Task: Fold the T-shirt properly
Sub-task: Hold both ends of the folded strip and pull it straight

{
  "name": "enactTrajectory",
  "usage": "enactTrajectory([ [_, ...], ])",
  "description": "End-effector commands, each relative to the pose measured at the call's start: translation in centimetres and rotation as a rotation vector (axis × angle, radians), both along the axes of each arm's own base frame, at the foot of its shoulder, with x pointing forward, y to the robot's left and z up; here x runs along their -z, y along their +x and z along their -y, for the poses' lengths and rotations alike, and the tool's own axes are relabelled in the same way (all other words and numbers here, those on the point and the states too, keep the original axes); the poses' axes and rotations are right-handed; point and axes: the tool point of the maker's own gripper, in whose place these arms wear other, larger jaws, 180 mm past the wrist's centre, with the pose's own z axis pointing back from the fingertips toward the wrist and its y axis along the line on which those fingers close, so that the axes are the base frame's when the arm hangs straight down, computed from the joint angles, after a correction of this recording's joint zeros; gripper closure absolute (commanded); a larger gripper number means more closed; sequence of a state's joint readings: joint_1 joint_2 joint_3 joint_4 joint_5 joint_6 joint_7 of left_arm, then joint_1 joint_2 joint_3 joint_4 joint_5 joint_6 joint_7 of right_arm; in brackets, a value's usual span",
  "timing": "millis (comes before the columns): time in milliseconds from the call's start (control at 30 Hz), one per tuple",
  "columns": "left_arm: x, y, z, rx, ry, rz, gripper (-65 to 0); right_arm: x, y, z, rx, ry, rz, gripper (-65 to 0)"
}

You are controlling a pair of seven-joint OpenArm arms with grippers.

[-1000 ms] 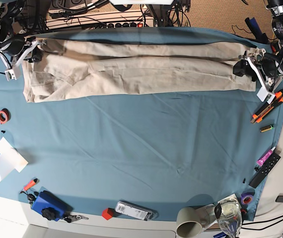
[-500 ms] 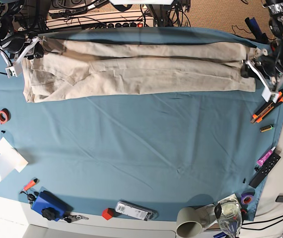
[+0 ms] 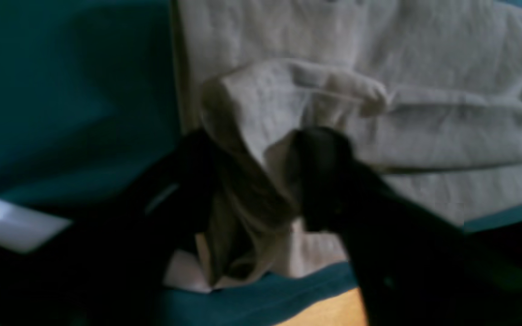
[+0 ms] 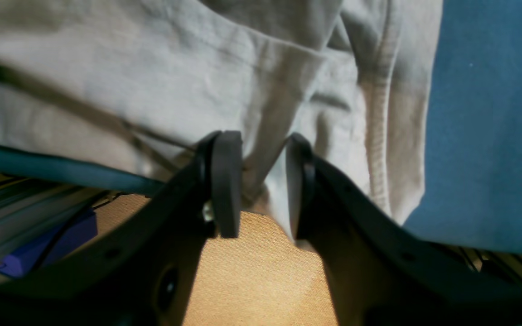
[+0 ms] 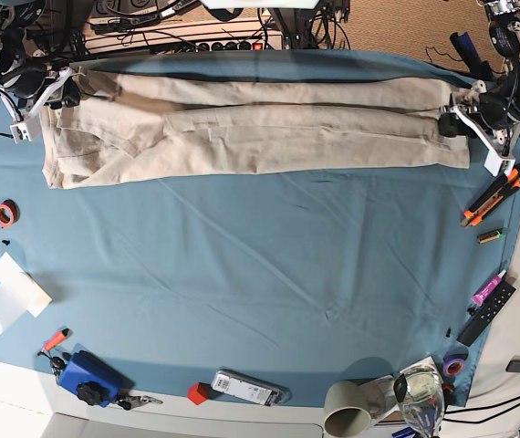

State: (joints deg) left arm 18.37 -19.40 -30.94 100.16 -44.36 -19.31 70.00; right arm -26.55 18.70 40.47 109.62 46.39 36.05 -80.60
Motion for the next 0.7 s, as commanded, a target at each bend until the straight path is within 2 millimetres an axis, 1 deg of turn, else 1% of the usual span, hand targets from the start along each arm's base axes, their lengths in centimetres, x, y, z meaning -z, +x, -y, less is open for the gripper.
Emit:
enactTrajectory([
  [0, 1.1, -2.3, 1.4, 0.041, -0.048, -0.094, -18.7, -0.8, 0.5, 0.4, -0.010, -0.021, 0.026, -17.2],
  [100, 0.8, -2.8, 2.5, 0.088, -0.094, -0.081, -8.0, -0.8, 0.5, 0.4, -0.010, -0.021, 0.026, -17.2],
  [167, 0.7, -2.7, 2.8, 0.101, -0.109, -0.069, -2.0, -0.9, 0.5, 0.4, -0.010, -0.021, 0.027, -17.2],
  [200, 0.6, -2.6, 2.8, 0.103, -0.108, -0.064, 0.0, -0.9, 0.5, 0.4, -0.010, -0.021, 0.027, -17.2],
  [300, 0.2, -1.9, 2.8, 0.104, -0.105, -0.046, 0.0, -0.9, 0.5, 0.4, -0.011, -0.023, 0.027, -17.2],
  [400, -0.5, -0.7, 2.6, 0.113, -0.074, -0.013, 0.0, -0.9, 0.5, 0.4, -0.011, -0.023, 0.027, -17.2],
  [567, -3.0, 1.8, 2.1, 0.140, 0.015, 0.089, 0.0, -1.0, 0.7, 0.4, -0.010, -0.021, 0.042, -17.2],
  [667, -4.6, 2.7, 1.6, 0.152, 0.095, 0.145, 0.0, -1.2, 1.1, 0.4, -0.009, -0.018, 0.066, -17.2],
])
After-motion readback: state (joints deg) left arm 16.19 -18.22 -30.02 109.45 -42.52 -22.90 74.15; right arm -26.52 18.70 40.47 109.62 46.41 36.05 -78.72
